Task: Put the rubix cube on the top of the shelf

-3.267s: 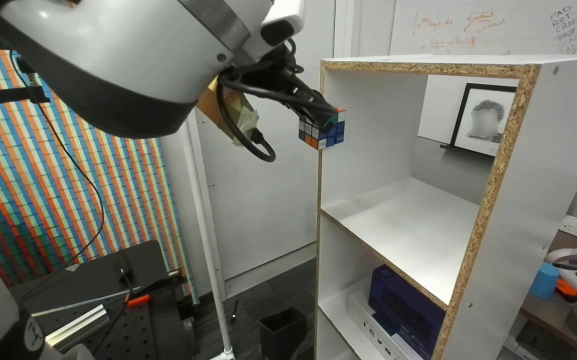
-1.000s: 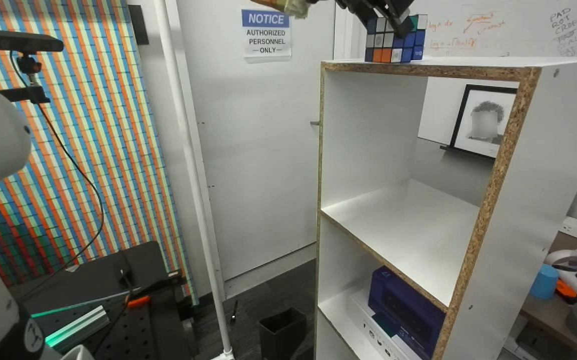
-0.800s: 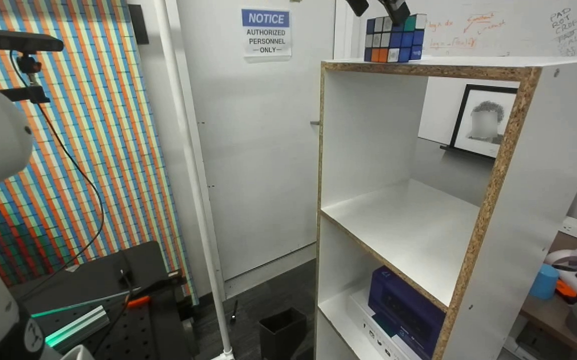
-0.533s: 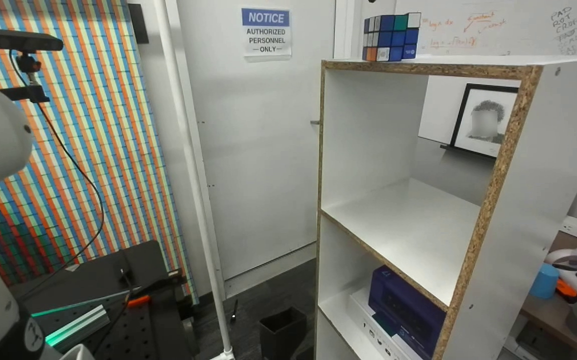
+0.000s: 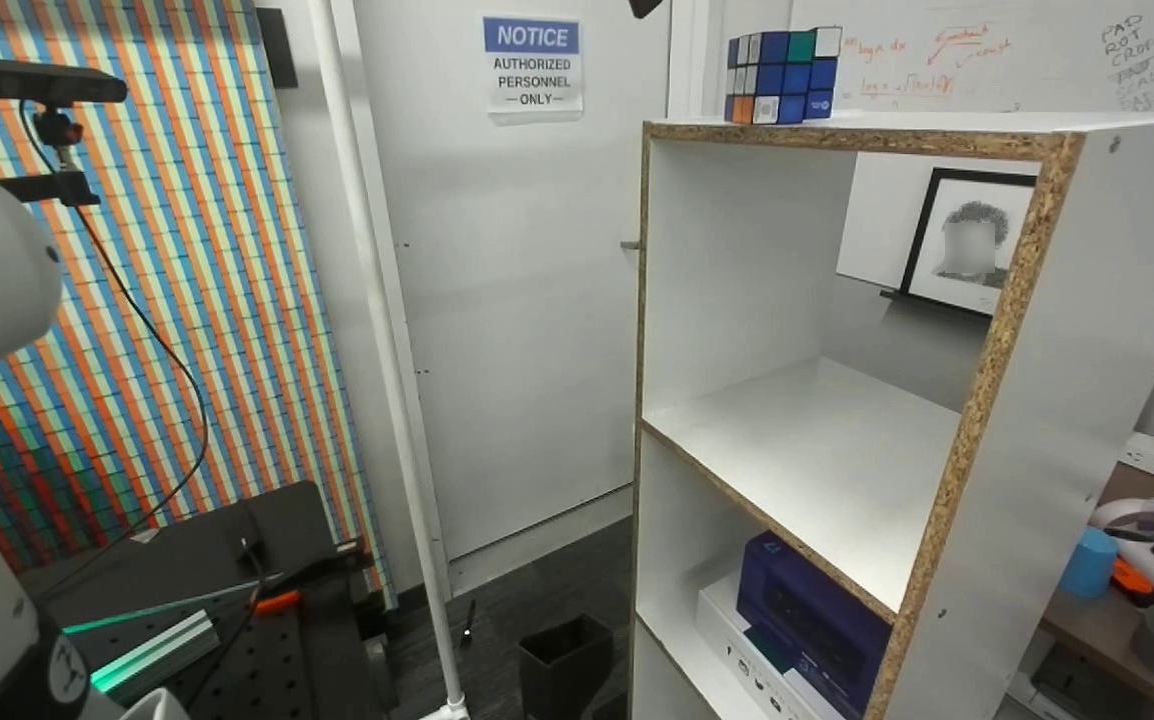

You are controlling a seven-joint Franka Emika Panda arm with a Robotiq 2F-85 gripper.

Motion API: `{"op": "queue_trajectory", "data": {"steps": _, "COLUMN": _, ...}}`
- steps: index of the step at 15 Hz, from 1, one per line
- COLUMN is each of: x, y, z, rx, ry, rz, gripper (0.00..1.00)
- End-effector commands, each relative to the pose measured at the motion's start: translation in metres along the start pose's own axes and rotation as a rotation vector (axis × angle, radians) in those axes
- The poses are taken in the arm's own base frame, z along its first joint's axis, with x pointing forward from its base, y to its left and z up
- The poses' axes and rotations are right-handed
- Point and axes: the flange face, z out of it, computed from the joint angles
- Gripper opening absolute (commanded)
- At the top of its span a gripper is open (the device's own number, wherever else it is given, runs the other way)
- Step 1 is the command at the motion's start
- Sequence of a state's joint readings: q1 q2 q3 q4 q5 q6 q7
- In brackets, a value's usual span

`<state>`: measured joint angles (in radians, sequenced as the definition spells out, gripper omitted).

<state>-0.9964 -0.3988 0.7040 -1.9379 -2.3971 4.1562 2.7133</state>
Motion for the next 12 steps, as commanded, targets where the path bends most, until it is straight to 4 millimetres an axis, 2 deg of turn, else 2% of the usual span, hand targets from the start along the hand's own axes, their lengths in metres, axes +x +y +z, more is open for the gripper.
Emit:
{"op": "queue_trajectory", "data": {"steps": 1, "x": -0.018, "y": -0.011, "z": -0.006, "rx": -0.02, "ry": -0.1, "rz": -0.014, "gripper": 1.0}}
{"op": "queue_trajectory", "data": {"steps": 3, "x": -0.027, "y": -0.015, "z": -0.001, "rx": -0.011, "ry": -0.144, "rz": -0.034, "gripper": 1.0}}
{"op": "queue_trajectory", "data": {"steps": 4, "x": -0.033, "y": -0.012, "z": 0.011, "rx": -0.011, "ry": -0.158, "rz": -0.045, "gripper": 1.0}}
{"op": "queue_trajectory", "data": {"steps": 5, "x": -0.035, "y": -0.016, "z": 0.006, "rx": -0.02, "ry": -0.174, "rz": -0.05, "gripper": 1.0}}
{"op": "queue_trajectory", "data": {"steps": 7, "x": -0.054, "y": -0.007, "z": 0.028, "rx": -0.019, "ry": -0.242, "rz": -0.054, "gripper": 1.0}}
{"op": "queue_trajectory", "data": {"steps": 8, "x": -0.057, "y": -0.008, "z": 0.022, "rx": -0.039, "ry": -0.261, "rz": -0.044, "gripper": 1.0}}
{"op": "queue_trajectory", "data": {"steps": 9, "x": -0.05, "y": -0.006, "z": 0.025, "rx": -0.018, "ry": -0.211, "rz": -0.064, "gripper": 1.0}}
{"op": "queue_trajectory", "data": {"steps": 12, "x": -0.058, "y": -0.004, "z": 0.032, "rx": -0.018, "ry": -0.24, "rz": -0.053, "gripper": 1.0}}
